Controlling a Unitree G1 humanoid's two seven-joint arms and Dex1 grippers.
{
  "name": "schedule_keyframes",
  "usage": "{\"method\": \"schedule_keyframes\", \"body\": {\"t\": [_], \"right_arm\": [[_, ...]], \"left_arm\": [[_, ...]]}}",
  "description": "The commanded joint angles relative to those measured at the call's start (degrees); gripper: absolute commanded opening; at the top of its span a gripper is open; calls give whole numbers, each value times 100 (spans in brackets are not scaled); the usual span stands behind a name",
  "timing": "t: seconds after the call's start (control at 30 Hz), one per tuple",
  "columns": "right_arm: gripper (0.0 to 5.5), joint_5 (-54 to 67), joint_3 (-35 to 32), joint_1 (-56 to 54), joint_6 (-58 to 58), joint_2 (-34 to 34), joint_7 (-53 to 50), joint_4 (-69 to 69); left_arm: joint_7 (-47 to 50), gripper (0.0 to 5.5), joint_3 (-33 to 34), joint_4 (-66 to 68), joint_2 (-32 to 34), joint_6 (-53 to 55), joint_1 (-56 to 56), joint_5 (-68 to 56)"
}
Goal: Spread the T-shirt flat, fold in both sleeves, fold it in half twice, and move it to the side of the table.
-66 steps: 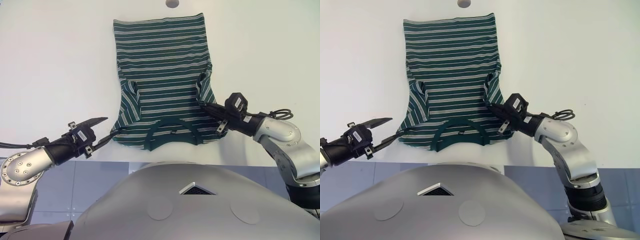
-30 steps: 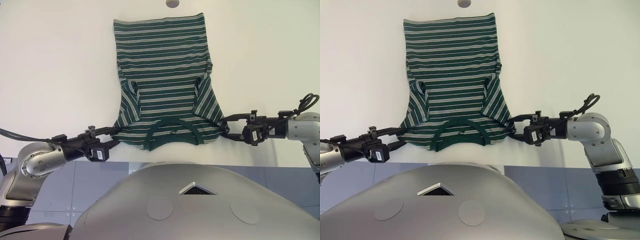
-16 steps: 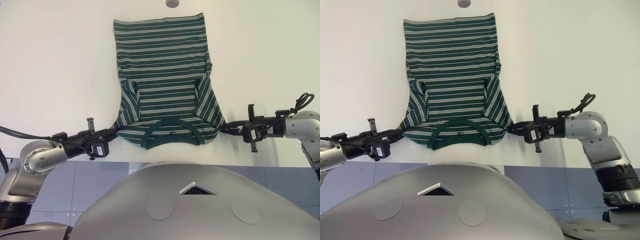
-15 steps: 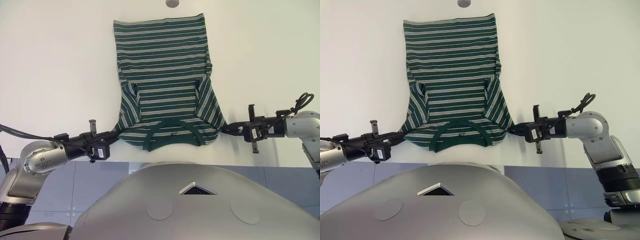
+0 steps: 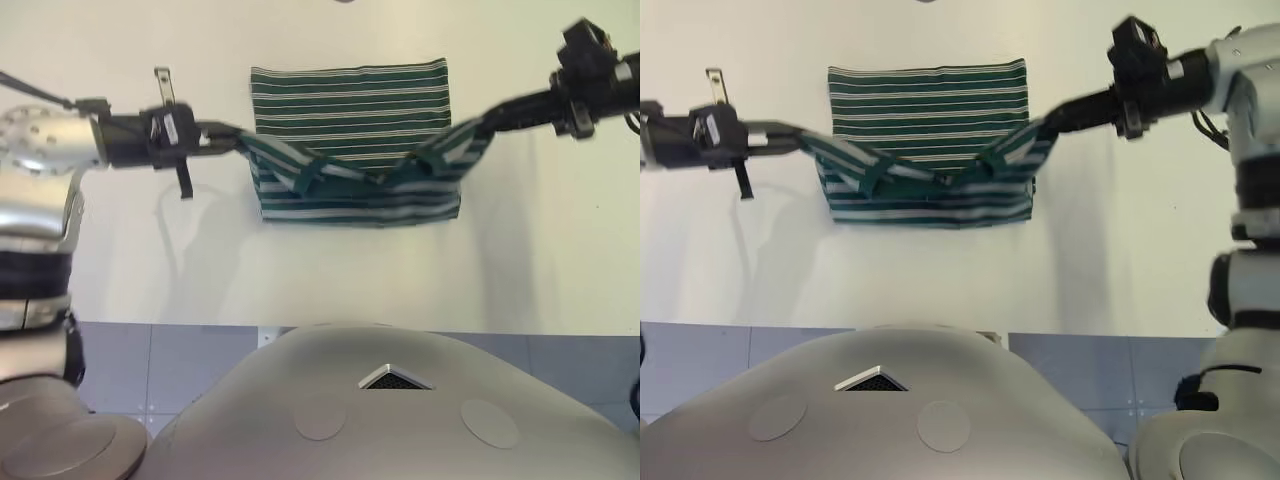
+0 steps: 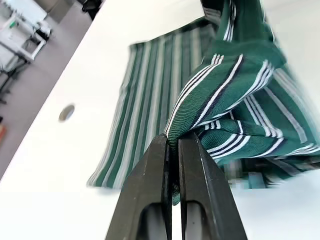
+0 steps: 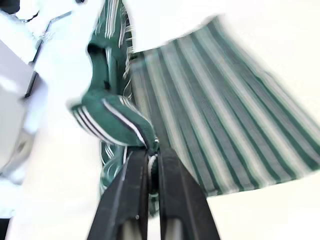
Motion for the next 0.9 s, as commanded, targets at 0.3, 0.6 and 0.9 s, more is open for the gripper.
{"method": "schedule_keyframes", "body": {"t": [0.3, 0.6, 0.9], "right_arm": [[6, -2009, -247, -1916, -1310, 1426, -1502, 4033], [132, -2747, -497, -1498, -2362, 1943, -3222, 3980], [177, -2042, -1043, -848, -2828, 2937, -3592, 2155]], "left_arm": [[749, 0, -44, 5143, -1528, -1042, -2315, 992], [2049, 98, 576, 5947, -2165, -436, -2843, 817], [2795, 237, 1459, 5130, -1990, 553, -2415, 387]]}}
